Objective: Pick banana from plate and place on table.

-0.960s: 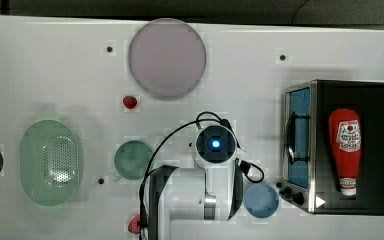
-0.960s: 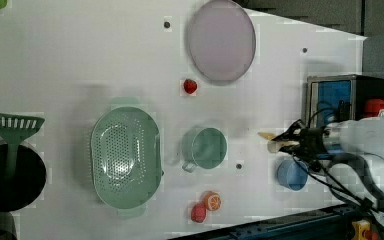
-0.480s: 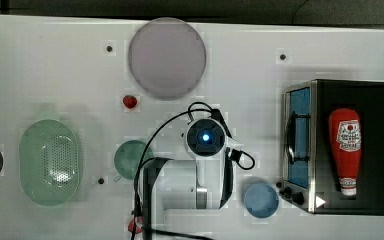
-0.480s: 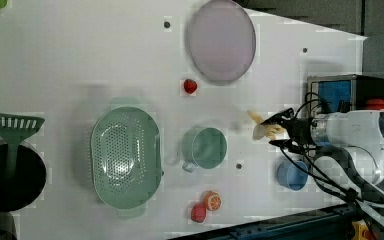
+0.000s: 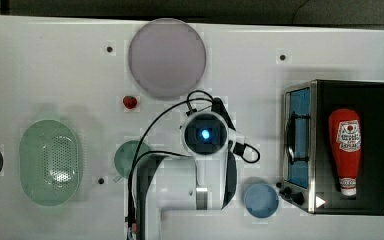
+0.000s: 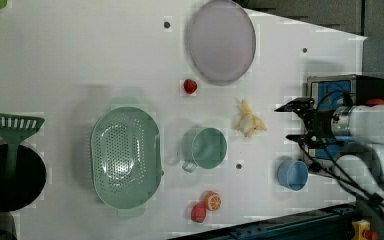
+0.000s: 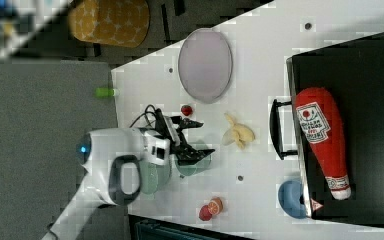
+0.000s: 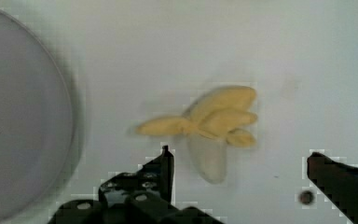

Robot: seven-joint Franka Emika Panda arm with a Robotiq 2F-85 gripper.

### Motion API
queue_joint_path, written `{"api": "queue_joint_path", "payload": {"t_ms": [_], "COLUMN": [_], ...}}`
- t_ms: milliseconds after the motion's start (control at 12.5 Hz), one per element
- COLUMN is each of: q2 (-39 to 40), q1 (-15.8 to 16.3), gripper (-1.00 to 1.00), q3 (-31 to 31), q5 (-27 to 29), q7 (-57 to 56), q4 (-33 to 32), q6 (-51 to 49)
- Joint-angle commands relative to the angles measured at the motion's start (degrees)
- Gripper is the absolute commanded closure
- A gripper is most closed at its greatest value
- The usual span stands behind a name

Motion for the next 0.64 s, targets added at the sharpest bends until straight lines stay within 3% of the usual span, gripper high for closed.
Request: {"api": "queue_joint_path", "payload": {"t_ms": [80, 400, 640], "q2": [-6.51, -10.11, -10.18], "q1": [-0.15, 0.01, 0.08], "gripper": [-1.0, -1.0, -1.0], "q3": [0.26, 0.54, 0.71], "q5": [0.77, 0.97, 0.97], "q7": [-2.46, -8.72, -11.81], "q4": [9.08, 24.04, 29.48], "q6": [-12.51, -29.38, -38.3]}}
